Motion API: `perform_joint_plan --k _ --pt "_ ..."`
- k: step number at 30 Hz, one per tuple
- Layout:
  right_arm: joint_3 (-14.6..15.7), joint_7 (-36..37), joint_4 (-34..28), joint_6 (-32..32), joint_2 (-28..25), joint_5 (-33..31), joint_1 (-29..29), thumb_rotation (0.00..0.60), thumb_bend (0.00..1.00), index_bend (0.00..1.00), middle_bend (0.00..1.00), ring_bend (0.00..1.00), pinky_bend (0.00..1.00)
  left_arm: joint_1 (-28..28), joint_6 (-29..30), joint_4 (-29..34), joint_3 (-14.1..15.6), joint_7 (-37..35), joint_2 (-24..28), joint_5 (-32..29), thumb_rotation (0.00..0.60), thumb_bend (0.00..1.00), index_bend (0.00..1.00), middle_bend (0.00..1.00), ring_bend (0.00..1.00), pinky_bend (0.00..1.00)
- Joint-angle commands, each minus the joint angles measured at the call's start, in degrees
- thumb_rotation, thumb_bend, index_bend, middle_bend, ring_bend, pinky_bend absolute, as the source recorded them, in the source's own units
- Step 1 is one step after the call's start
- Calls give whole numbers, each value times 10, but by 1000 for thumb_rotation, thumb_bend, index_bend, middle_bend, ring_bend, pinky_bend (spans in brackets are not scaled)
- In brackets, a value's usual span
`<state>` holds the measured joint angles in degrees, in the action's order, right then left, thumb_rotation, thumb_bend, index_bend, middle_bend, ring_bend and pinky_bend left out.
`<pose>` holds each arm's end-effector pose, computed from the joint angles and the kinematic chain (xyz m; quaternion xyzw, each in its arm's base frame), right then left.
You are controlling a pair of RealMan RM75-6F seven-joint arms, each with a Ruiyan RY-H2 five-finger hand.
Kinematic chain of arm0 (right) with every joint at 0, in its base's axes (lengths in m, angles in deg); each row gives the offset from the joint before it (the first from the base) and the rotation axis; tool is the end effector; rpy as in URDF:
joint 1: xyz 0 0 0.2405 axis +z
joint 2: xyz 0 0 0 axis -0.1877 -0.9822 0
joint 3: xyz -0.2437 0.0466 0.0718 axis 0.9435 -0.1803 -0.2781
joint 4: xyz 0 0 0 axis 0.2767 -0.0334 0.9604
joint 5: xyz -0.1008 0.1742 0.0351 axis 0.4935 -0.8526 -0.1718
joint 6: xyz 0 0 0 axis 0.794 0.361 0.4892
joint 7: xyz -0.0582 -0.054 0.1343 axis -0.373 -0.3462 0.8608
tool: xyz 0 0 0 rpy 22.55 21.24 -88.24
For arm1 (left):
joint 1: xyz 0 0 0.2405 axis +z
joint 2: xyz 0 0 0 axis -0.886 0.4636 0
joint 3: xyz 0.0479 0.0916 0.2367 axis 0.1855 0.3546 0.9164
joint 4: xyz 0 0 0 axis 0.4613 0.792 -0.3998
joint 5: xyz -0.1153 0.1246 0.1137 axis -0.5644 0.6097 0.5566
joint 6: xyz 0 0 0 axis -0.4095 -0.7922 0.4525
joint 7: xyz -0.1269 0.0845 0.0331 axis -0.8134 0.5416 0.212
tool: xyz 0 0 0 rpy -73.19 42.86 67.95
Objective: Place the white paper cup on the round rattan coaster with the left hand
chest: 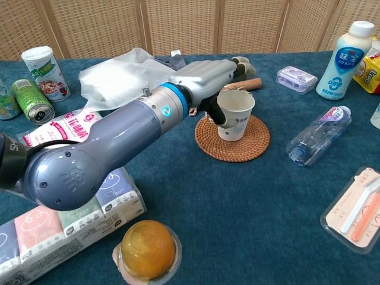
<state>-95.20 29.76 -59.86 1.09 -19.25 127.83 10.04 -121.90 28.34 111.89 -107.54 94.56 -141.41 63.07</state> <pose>-0.2889 -0.1714 0.2149 0.5061 -0.4283 0.4150 0.6231 0.0045 0.3637 -0.1289 -0.7574 -0.3156 -0.4569 0.3436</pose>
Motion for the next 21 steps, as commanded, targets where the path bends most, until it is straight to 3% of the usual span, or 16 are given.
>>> perform_joint_plan --k 1,13,21 --pt "1 -3 0 0 1 1 0 600 0 0 0 0 51 6 6 18 5 17 15 -1 600 304 48 0 0 302" --pt "5 -29 -7 9 9 14 -1 600 0 0 0 0 52 50 51 147 27 71 121 7 600 303 0 0 0 256" --pt "6 -42 -11 14 13 18 -3 600 0 0 0 0 51 115 83 285 74 75 279 43 600 304 0 0 0 224"
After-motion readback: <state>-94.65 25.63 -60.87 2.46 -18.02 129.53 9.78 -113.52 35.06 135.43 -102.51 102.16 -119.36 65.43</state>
